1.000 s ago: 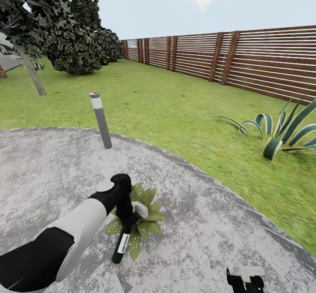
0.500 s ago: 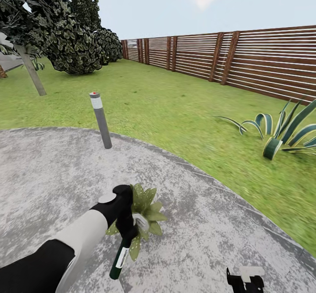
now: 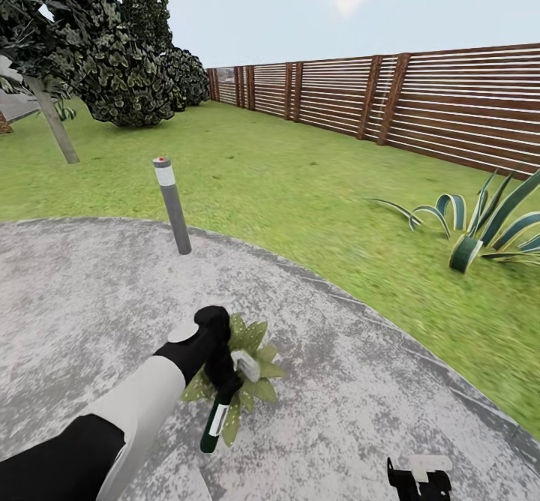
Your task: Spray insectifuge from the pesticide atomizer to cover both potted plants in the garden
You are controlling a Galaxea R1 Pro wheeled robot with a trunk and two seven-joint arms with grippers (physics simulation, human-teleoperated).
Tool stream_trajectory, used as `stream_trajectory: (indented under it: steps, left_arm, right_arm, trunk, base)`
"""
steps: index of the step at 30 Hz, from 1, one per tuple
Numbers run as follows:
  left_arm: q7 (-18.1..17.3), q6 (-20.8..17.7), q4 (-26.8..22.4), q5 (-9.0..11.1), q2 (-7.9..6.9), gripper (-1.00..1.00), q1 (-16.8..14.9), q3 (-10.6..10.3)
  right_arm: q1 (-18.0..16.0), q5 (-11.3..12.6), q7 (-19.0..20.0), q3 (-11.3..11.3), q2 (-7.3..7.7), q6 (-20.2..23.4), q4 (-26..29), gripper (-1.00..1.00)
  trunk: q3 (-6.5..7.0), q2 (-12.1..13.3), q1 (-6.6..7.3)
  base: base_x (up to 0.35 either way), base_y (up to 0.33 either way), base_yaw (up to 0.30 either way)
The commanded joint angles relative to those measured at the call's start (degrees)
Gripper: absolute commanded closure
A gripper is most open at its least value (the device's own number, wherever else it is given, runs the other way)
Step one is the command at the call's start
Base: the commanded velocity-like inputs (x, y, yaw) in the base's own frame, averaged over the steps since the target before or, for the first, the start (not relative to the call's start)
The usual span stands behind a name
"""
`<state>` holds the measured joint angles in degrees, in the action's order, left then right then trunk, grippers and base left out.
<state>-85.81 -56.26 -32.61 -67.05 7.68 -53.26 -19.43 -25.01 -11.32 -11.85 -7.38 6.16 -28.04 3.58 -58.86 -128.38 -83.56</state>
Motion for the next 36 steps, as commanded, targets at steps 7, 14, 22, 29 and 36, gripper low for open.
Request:
stream_trajectory:
  steps: [7, 14, 22, 29, 36]
  left_arm:
    - [-0.2, -0.6, 0.4, -0.5, -0.13, 1.0, 0.4, -0.1]
    - [-0.2, -0.6, 0.4, -0.6, -0.12, 1.0, 0.4, 0.0]
    - [-0.1, -0.6, 0.5, -1.1, -0.29, 1.0, 0.7, -0.2]
    - [4.7, -0.7, 0.1, -0.6, -3.4, 1.0, 5.6, 3.3]
    - [11.7, -1.6, 0.0, -1.1, 0.26, 1.0, 5.6, 6.8]
  right_arm:
    - [0.0, -0.6, -0.2, -0.4, -0.1, -0.2, -0.1, -1.0]
    - [0.0, -0.6, -0.2, -0.4, -0.1, -0.2, -0.1, -1.0]
    - [0.0, -0.6, -0.2, -0.4, -0.1, -0.2, -0.1, -1.0]
    - [0.0, -0.7, -0.2, -0.4, 0.3, -0.2, -0.2, -1.0]
    - [0.0, -0.7, -0.1, -0.4, 0.34, -0.1, -0.3, -1.0]
  trunk:
    - [-0.05, 0.0, 0.01]
    - [-0.05, 0.0, 0.01]
    - [-0.05, 0.0, 0.01]
    - [-0.05, 0.0, 0.01]
    - [-0.05, 0.0, 0.01]
  base:
    - [0.002, -0.005, -0.075]
    - [0.102, -0.219, 0.0]
    - [0.007, -0.171, 0.219]
    - [0.0, -0.003, 0.114]
    - [0.0, 0.0, 0.0]
